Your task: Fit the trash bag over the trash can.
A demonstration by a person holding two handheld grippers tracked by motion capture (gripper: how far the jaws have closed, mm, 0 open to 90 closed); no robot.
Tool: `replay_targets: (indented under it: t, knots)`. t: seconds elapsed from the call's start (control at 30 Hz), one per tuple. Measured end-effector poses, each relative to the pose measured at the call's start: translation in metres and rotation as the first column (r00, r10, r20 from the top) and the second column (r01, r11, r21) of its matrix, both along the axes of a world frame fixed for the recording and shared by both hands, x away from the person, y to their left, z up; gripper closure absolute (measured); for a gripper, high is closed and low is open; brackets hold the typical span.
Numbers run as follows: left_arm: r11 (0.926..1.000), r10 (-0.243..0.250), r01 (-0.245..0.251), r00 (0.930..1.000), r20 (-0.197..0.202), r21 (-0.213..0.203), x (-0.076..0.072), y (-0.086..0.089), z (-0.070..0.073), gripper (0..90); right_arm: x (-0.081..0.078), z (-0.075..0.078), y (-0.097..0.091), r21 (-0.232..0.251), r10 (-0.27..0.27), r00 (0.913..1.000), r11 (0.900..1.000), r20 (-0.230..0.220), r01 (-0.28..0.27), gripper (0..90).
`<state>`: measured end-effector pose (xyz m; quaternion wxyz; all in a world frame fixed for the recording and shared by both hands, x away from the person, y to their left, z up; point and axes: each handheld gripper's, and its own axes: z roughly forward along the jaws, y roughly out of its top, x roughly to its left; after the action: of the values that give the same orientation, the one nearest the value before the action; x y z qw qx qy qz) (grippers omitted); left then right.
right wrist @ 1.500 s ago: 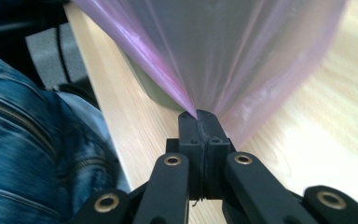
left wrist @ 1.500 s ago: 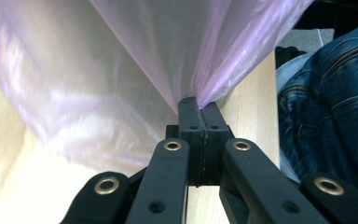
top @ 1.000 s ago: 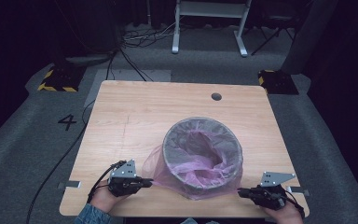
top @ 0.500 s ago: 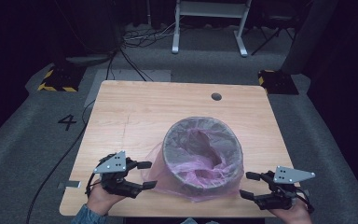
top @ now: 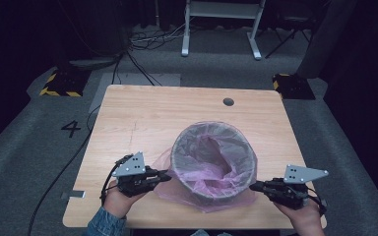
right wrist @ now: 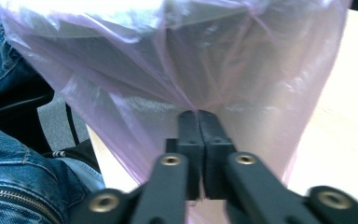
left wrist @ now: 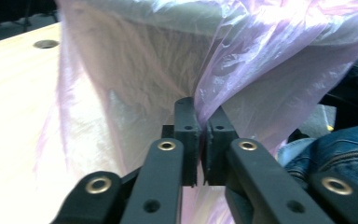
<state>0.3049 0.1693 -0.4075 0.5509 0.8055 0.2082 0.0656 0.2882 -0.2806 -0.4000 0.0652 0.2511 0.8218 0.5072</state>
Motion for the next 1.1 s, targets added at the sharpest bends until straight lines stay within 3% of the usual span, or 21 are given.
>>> replay_targets:
  t: [0.13, 0.23, 0.27, 0.33, 0.4, 0.5, 0.57, 0.63, 0.7, 0.77, 0.83, 0.93, 1.1]
  knots:
    - [0.9976, 0.059, -0.059, 0.9982, -0.009, 0.035, 0.006, 0.005, -0.007, 88.6, 0.008, -0.005, -0.002, -0.036, -0.028, 0.9994, 0.9990, -0.022, 0.027, 90.0]
    - [0.9975, 0.068, -0.068, 0.9976, -0.015, 0.017, 0.007, 0.008, -0.009, 88.4, 0.013, -0.012, -0.003, -0.040, -0.029, 0.9988, 0.9988, -0.038, 0.028, 89.7]
    - [0.9977, 0.067, -0.067, 0.9977, -0.010, 0.014, 0.006, 0.008, -0.009, 88.4, 0.011, -0.011, -0.004, -0.023, -0.020, 0.9995, 0.9995, -0.026, 0.019, 83.5]
    - [0.9983, 0.058, -0.058, 0.9983, 0.003, 0.009, 0.004, 0.007, -0.008, 88.3, 0.006, -0.007, -0.005, 0.021, -0.004, 0.9999, 0.9998, 0.011, 0.004, 58.7]
    - [0.9987, 0.050, -0.050, 0.9987, 0.007, 0.005, 0.002, 0.005, -0.006, 88.2, 0.000, -0.002, -0.005, 0.043, 0.027, 0.9987, 0.9987, 0.042, -0.029, 41.1]
    - [0.9993, 0.038, -0.038, 0.9992, 0.015, 0.003, -0.001, 0.002, -0.004, 88.3, -0.010, 0.004, 0.000, 0.044, 0.072, 0.9963, 0.9962, 0.047, -0.074, 32.5]
    - [0.9998, 0.021, -0.021, 0.9995, 0.024, 0.005, -0.005, -0.002, -0.002, 88.2, -0.016, 0.005, 0.006, 0.037, 0.109, 0.9934, 0.9932, 0.036, -0.110, 31.8]
    - [0.9998, 0.011, -0.011, 0.9995, 0.031, 0.015, -0.007, -0.004, -0.001, 88.3, -0.022, 0.006, 0.013, 0.014, 0.113, 0.9924, 0.9934, 0.047, -0.114, 31.0]
    - [0.9998, 0.001, -0.001, 0.9995, 0.032, 0.020, -0.008, -0.007, 0.000, 88.3, -0.022, 0.005, 0.019, -0.004, 0.091, 0.9943, 0.9959, 0.056, -0.091, 32.8]
    - [0.9998, -0.006, 0.005, 0.9994, 0.034, 0.019, -0.008, -0.008, 0.000, 88.2, -0.016, 0.004, 0.021, -0.020, 0.041, 0.9969, 0.9990, 0.067, -0.040, 42.1]
    - [0.9998, -0.012, 0.012, 0.9994, 0.033, 0.015, -0.008, -0.009, 0.001, 88.3, -0.010, 0.004, 0.018, 0.008, 0.020, 0.9986, 0.9998, 0.048, -0.021, 59.4]
    - [0.9998, -0.017, 0.016, 0.9993, 0.035, 0.012, -0.008, -0.010, 0.001, 88.3, -0.008, 0.006, 0.015, -0.002, 0.026, 0.9975, 0.9997, 0.066, -0.026, 87.3]
    - [0.9997, -0.001, 0.000, 0.9992, 0.040, 0.023, -0.006, -0.006, 0.000, 88.3, -0.005, 0.006, 0.007, -0.003, -0.024, 0.9979, 0.9997, 0.059, 0.025, 90.0]
